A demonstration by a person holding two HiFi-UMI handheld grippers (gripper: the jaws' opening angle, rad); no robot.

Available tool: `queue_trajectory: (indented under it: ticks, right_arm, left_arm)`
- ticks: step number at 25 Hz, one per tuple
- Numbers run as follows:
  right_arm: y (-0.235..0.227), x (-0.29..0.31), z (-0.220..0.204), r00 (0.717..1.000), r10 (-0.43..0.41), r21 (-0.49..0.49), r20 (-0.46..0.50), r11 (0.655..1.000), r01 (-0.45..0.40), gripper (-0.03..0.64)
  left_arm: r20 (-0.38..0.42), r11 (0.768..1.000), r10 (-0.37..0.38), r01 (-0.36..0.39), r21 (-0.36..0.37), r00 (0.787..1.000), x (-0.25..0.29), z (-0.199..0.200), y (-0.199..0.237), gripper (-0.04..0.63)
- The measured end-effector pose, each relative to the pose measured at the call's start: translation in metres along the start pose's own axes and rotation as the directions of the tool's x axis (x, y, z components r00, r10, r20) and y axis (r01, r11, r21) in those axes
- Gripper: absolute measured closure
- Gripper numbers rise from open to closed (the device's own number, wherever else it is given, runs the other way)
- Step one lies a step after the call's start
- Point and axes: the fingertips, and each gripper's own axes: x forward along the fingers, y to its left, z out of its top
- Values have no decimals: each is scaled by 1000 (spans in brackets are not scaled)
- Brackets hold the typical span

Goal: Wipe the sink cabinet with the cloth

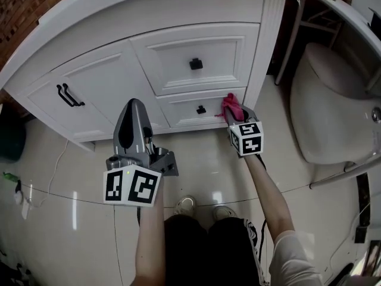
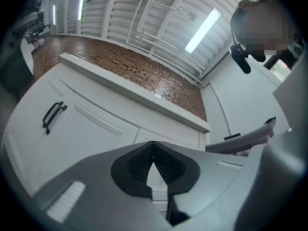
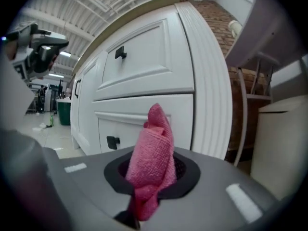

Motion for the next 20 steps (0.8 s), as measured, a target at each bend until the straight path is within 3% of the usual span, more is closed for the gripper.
queue_trajectory:
  ticks: [5, 9, 11, 13, 15, 18, 20]
  right_arm:
    - [-18, -7, -5, 1000, -29, -8, 4, 1000, 29, 560]
    - [-42, -24, -12, 987, -161, 58, 1, 985, 161, 560]
    - [-29, -30, -8, 985, -164, 87, 44, 983, 160, 561]
    - [18, -25, -3, 994, -63, 46, 88, 997, 60, 561]
    - [85, -7, 4, 989, 95, 9, 118, 995, -96, 561]
    - [180, 31, 9, 943, 312, -86, 114, 949, -304, 561]
    - [225, 57, -1, 917, 394, -165, 62, 910, -380, 561]
  left_arm:
    - [-207, 988, -38, 68, 140, 978, 27, -107, 38, 588]
    - [-308, 986, -18, 68, 152, 951, 18, -177, 59, 591]
    - [-334, 988, 9, 42, 146, 942, 7, -207, 71, 592]
    - [-346, 994, 59, -24, 103, 936, -4, -231, 86, 593]
    - [-367, 993, 115, -95, 71, 923, -17, -251, 105, 594]
    - [-410, 986, 167, -140, 95, 896, -41, -269, 127, 594]
    - [-429, 980, 201, -175, 100, 881, -61, -274, 138, 594]
